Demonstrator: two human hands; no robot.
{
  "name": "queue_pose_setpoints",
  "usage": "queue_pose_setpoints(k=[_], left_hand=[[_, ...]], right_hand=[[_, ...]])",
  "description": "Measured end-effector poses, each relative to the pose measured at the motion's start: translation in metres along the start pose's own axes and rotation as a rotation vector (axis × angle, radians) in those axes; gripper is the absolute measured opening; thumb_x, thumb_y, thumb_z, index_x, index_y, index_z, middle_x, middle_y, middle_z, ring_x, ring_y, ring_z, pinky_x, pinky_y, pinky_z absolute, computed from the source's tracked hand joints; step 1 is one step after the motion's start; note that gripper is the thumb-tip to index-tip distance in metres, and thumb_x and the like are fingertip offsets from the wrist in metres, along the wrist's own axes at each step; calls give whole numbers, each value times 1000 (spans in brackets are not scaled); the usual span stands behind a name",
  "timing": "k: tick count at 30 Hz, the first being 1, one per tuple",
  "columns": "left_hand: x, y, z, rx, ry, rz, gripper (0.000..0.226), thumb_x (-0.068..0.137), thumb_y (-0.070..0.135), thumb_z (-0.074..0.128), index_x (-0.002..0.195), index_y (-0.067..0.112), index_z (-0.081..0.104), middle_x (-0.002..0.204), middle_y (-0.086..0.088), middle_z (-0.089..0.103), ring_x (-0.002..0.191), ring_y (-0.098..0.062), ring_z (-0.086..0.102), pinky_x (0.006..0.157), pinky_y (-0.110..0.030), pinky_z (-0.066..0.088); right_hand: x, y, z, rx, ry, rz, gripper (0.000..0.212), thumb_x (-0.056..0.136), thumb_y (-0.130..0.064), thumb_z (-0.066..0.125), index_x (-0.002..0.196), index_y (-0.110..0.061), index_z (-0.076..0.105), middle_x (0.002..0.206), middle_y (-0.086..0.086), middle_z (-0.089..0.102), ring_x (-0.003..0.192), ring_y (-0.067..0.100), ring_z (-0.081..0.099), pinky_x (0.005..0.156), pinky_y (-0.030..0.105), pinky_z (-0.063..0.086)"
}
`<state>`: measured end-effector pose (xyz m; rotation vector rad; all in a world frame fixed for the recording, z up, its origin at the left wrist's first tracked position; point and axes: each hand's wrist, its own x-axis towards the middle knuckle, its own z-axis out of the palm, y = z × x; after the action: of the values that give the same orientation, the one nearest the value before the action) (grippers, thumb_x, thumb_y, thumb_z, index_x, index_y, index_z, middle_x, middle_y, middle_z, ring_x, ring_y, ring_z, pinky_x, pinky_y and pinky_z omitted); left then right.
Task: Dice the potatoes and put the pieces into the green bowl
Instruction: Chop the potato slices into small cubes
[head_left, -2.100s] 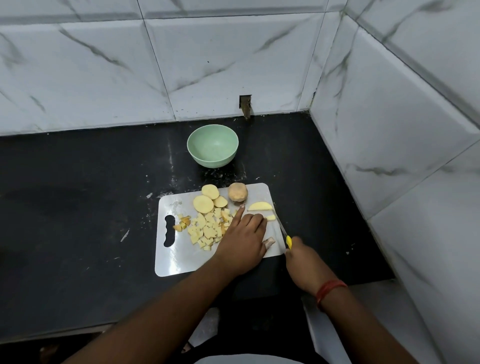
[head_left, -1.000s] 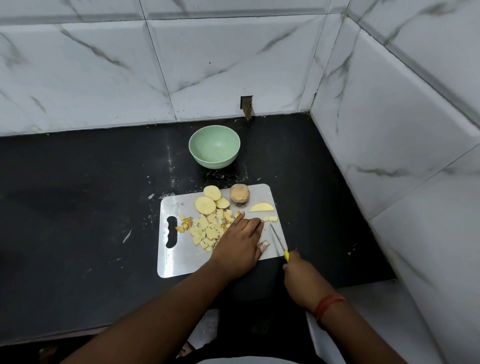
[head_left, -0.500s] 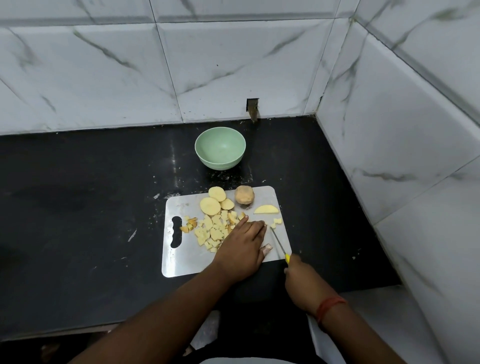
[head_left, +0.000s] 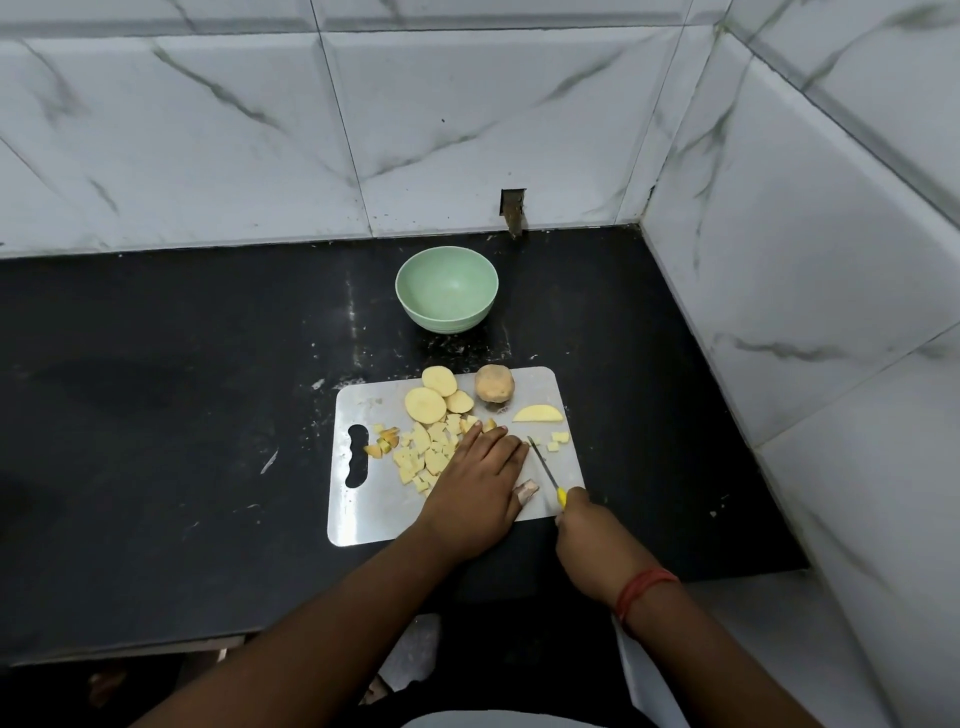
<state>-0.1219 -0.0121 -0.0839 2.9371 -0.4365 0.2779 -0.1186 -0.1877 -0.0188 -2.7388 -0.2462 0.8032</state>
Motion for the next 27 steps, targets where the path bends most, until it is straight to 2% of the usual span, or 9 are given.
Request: queue_pose_setpoints(k=[7, 12, 13, 16, 19, 21, 23, 25, 27], left_hand=[[2, 2, 0, -4, 1, -31, 56, 104, 45, 37, 143, 10, 56, 137, -5, 58, 134, -24, 45, 123, -46, 25], [7, 0, -3, 86, -16, -8, 55, 103, 46, 36, 136, 9, 61, 129, -4, 60, 130, -28, 48, 122, -49, 26], [7, 0, -4, 103, -12, 5, 54, 103, 46, 37, 134, 10, 62, 128, -4, 60, 129, -28, 48, 123, -49, 26], [6, -2, -3, 114, 7, 20, 54, 102, 46, 37, 134, 10, 63, 128, -4, 60, 129, -27, 49, 123, -50, 24], [-2, -2, -2, 101, 40, 52, 52, 103, 45, 39, 136, 11, 61, 131, -5, 61, 130, -26, 50, 122, -52, 25], [-7, -2, 1, 90, 74, 123, 47, 102, 42, 44, 134, 11, 62, 129, -5, 62, 128, -26, 52, 121, -53, 28], [-9, -2, 3, 83, 83, 170, 42, 102, 39, 48, 130, 12, 65, 127, -4, 63, 126, -26, 54, 120, -53, 28], [-6, -3, 4, 85, 83, 179, 40, 102, 38, 48, 126, 12, 67, 125, -3, 63, 124, -25, 55, 121, -53, 26], [-4, -4, 3, 88, 76, 191, 40, 102, 37, 48, 125, 11, 68, 125, -3, 63, 124, -26, 54, 120, -53, 27]], right_hand=[[7, -6, 3, -12, -47, 13, 23, 96, -7, 37, 119, -3, 40, 107, 18, 61, 83, 28, 59, 68, 31, 40], [0, 5, 11, -22, -68, 10, 24, 98, -10, 40, 121, -3, 40, 84, 5, 53, 71, 18, 53, 57, 26, 37], [-1, 8, 12, -8, -82, 6, 25, 99, -11, 39, 122, -2, 39, 87, 6, 54, 77, 20, 57, 53, 25, 35], [-4, 12, 12, 40, -118, 2, 28, 99, -12, 36, 125, -3, 38, 112, 17, 58, 102, 33, 60, 58, 18, 32], [-3, 11, 13, 45, -115, 6, 29, 99, -13, 36, 126, -3, 39, 114, 17, 58, 104, 33, 60, 59, 18, 32], [-2, 11, 13, 31, -109, 6, 27, 99, -12, 36, 124, -3, 40, 110, 16, 59, 100, 32, 61, 56, 19, 31], [-2, 11, 14, 2, -76, 9, 23, 99, -11, 37, 120, -3, 40, 91, 10, 58, 83, 26, 61, 48, 20, 27], [-2, 10, 14, -12, -56, 17, 20, 99, -10, 37, 118, -4, 40, 74, 1, 46, 70, 19, 56, 46, 21, 24], [-2, 8, 13, -6, -73, 23, 19, 99, -10, 38, 118, -5, 39, 78, 3, 46, 69, 18, 53, 47, 22, 26]])
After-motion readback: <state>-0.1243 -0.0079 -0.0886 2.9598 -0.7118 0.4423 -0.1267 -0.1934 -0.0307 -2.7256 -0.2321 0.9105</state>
